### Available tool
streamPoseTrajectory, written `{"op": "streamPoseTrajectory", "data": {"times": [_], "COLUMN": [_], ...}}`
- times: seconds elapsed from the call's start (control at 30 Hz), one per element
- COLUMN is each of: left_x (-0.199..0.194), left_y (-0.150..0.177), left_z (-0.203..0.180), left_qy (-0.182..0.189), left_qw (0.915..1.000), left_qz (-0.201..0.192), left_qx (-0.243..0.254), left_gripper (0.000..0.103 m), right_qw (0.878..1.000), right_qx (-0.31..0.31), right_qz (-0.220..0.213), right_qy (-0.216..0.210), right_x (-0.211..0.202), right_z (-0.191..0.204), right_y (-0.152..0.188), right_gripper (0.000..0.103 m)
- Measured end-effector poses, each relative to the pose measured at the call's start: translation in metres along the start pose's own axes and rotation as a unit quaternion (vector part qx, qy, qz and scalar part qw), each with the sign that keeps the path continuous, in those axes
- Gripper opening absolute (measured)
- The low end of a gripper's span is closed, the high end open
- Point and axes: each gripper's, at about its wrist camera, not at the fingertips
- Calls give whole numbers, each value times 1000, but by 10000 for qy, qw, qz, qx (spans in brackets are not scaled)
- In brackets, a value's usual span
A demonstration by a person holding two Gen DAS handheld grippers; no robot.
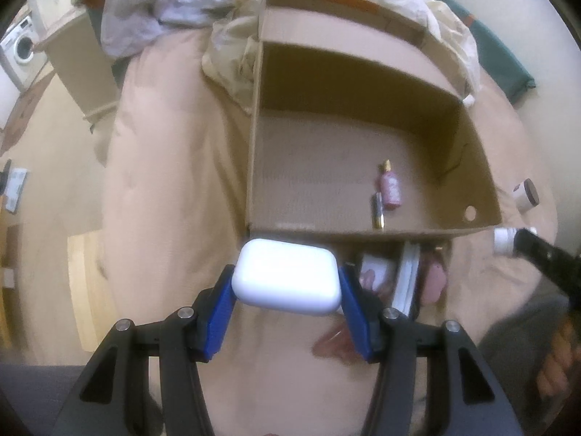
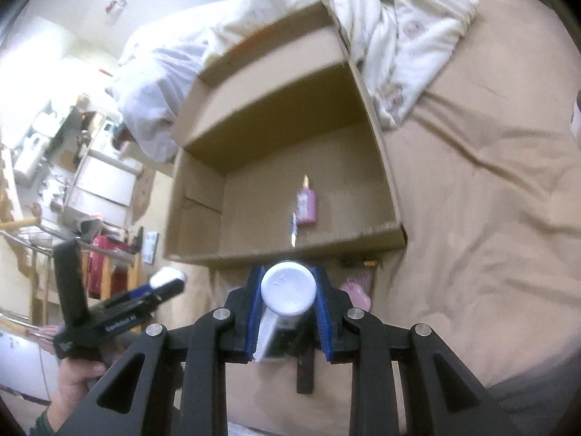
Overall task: Organize rigid objects
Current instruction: 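Carry the earbud case and pill bottle into the box and release both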
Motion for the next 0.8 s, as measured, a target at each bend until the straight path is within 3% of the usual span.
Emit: {"op": "streamPoseTrajectory", "data": {"times": [0.37, 0.8], "left_x": [-7, 51], "left_y": [-33, -61], "left_z": [-37, -62], "left_qy": [-106, -434], "left_qw": [9984, 9956], "left_qz": [-160, 11], "left_qx": [526, 828], "left_gripper": [52, 52], "right_qw": [9997, 9990], "right_qx": [-180, -293], "right_qz": [-154, 69], "right_qy": [46, 337], "right_x": [5, 57], "right_z": [2, -7], "right_y": [-37, -68], "right_gripper": [28, 28]}}
Point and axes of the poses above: each gripper's, at about its wrist camera, not at the fingertips, and x roughly the way its jaws point, z to its left, y to its underside, and after that the axes turned 9 degrees about -x, right-handed
